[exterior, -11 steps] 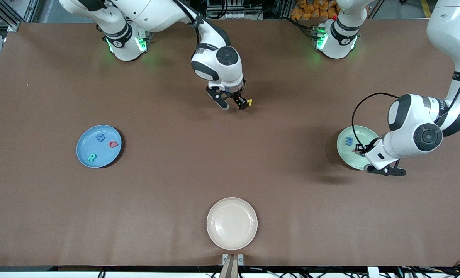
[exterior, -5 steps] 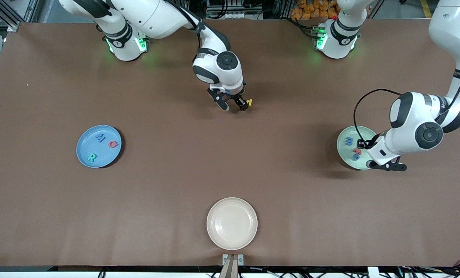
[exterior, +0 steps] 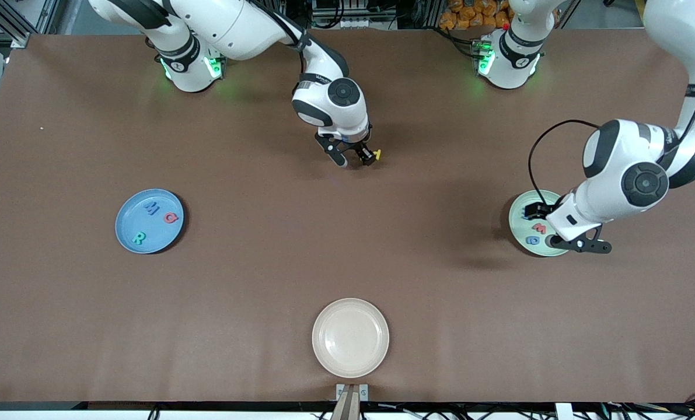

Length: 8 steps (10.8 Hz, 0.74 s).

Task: Sort uppercase to blue plate, lowercase to green plate
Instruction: 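Release the e on the green plate while the right gripper grasps H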

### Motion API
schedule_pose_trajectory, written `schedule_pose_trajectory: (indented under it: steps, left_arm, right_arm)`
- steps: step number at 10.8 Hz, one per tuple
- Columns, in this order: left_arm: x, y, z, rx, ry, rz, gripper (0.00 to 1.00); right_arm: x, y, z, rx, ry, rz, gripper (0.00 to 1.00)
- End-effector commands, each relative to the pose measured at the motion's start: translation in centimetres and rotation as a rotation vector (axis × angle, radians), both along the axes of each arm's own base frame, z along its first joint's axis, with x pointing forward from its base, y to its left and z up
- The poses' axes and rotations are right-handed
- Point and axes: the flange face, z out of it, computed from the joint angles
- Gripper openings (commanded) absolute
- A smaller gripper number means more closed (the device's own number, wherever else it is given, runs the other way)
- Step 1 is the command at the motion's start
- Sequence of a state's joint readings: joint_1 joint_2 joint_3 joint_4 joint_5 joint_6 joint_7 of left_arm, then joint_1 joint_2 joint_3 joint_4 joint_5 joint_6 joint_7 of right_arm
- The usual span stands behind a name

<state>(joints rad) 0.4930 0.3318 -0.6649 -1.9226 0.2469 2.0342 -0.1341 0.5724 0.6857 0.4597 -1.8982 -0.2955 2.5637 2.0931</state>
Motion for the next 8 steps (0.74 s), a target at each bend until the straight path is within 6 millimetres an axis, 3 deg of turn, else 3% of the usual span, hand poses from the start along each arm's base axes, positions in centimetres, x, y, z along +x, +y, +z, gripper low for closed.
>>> schedule_pose_trajectory:
  steps: [1, 4, 8]
  left_arm:
    - [-1.3, -3.2, 4.2, -0.017, -0.007, 0.032, 1.00]
    - [-2.9, -6.2, 7.5, 0.017, -0.034, 0.011, 1.00]
    - [-2.8, -7.0, 12.6, 0.023, -0.093, 0.010, 1.00]
  right_arm:
    - [-0.4, 0.5, -0.2, 0.016, -0.008, -0.016, 0.39]
    - [-0.4, 0.5, -0.2, 0.017, -0.010, -0.006, 0.16]
    - [0.4, 0.1, 0.2, 0.015, -0.017, 0.013, 0.10]
